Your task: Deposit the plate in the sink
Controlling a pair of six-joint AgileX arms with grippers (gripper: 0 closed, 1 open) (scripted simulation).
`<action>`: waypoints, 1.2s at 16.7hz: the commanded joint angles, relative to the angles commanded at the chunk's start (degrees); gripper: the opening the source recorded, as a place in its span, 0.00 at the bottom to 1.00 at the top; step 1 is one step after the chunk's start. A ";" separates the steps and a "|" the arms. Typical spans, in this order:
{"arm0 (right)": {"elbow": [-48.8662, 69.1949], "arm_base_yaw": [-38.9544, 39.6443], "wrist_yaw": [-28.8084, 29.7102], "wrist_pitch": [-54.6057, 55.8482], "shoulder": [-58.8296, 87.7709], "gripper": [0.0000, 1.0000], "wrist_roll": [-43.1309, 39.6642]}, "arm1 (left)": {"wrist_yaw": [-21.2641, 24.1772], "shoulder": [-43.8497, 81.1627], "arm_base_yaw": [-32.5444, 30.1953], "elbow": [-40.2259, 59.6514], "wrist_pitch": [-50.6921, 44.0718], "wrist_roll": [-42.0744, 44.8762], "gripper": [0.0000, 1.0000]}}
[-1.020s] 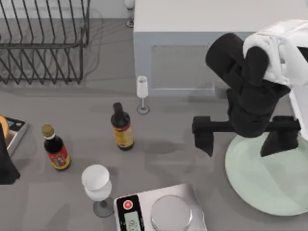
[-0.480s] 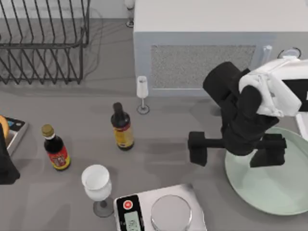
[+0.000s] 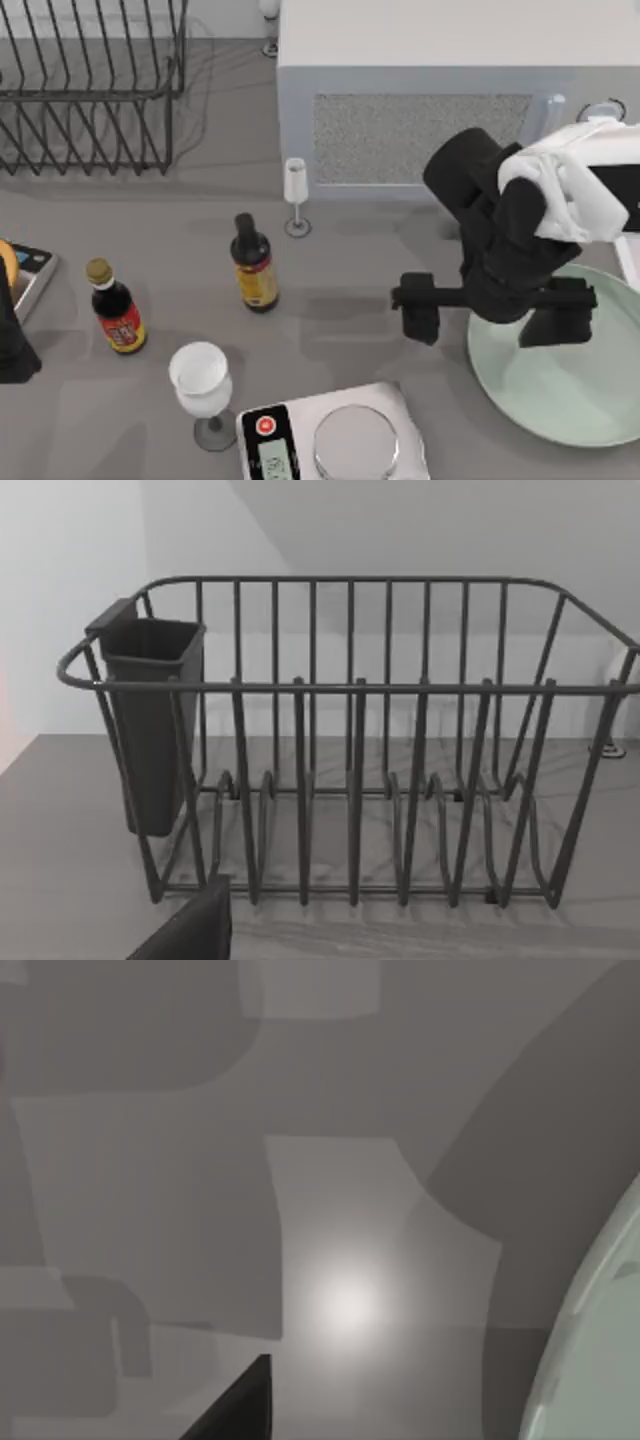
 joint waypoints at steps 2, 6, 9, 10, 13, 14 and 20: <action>0.00 0.00 0.00 0.00 0.00 0.55 0.00 | 0.00 0.00 0.00 0.00 0.00 0.00 1.00; 0.00 0.00 0.00 0.00 0.00 0.25 0.00 | 0.00 0.00 0.00 0.00 0.00 0.00 1.00; 0.00 0.00 0.00 0.00 0.00 0.02 0.00 | 0.00 0.00 0.00 0.00 0.00 0.00 1.00; 0.00 0.00 0.00 0.00 0.00 0.00 0.00 | 0.00 0.00 0.00 0.00 0.00 0.00 1.00; 0.00 0.00 0.00 0.00 0.00 0.00 0.00 | 0.00 0.00 0.00 0.00 0.00 0.00 1.00; 0.00 0.00 0.00 0.00 0.00 0.00 0.00 | 0.00 0.00 0.00 0.00 0.00 0.00 1.00; 1.23 -0.85 1.14 -1.02 -5.43 0.00 -0.51 | 0.00 0.00 0.00 0.00 0.00 0.00 1.00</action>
